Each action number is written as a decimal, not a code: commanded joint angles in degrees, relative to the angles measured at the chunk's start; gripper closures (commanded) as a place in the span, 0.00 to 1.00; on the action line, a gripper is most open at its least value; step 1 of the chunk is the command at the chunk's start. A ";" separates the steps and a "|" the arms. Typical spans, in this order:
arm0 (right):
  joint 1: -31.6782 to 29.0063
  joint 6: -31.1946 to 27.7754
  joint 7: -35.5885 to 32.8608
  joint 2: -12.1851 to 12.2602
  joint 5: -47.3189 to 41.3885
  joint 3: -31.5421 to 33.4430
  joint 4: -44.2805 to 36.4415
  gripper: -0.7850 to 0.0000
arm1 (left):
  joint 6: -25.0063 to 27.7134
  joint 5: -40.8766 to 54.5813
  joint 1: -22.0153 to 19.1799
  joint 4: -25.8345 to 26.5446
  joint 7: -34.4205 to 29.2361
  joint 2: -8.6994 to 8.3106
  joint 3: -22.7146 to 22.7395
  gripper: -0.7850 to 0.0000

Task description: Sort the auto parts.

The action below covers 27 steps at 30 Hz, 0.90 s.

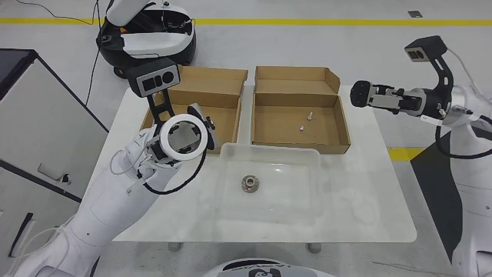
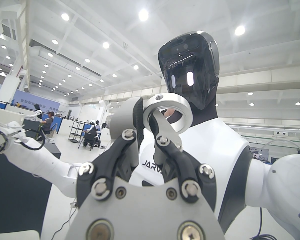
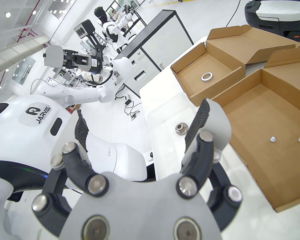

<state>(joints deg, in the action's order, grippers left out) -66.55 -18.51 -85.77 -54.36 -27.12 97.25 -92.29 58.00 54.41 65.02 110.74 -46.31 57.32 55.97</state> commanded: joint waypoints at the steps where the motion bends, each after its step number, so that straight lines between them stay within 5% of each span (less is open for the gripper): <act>1: 0.00 0.00 0.00 0.00 -0.02 0.00 0.00 0.00 | 0.00 0.00 0.00 0.00 0.00 0.00 0.00 1.00; 15: 0.00 0.00 0.00 0.00 -0.02 0.00 0.00 0.00 | 0.00 0.00 0.00 0.00 0.00 0.00 0.00 1.00; 27: 0.00 0.00 0.00 0.00 -0.02 0.00 0.00 0.00 | -16.69 -27.54 0.16 -1.64 23.01 2.29 2.01 1.00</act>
<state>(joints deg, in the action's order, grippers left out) -66.55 -18.51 -85.77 -54.36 -27.12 97.25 -92.29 42.77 29.17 64.86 108.64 -25.45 59.41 58.26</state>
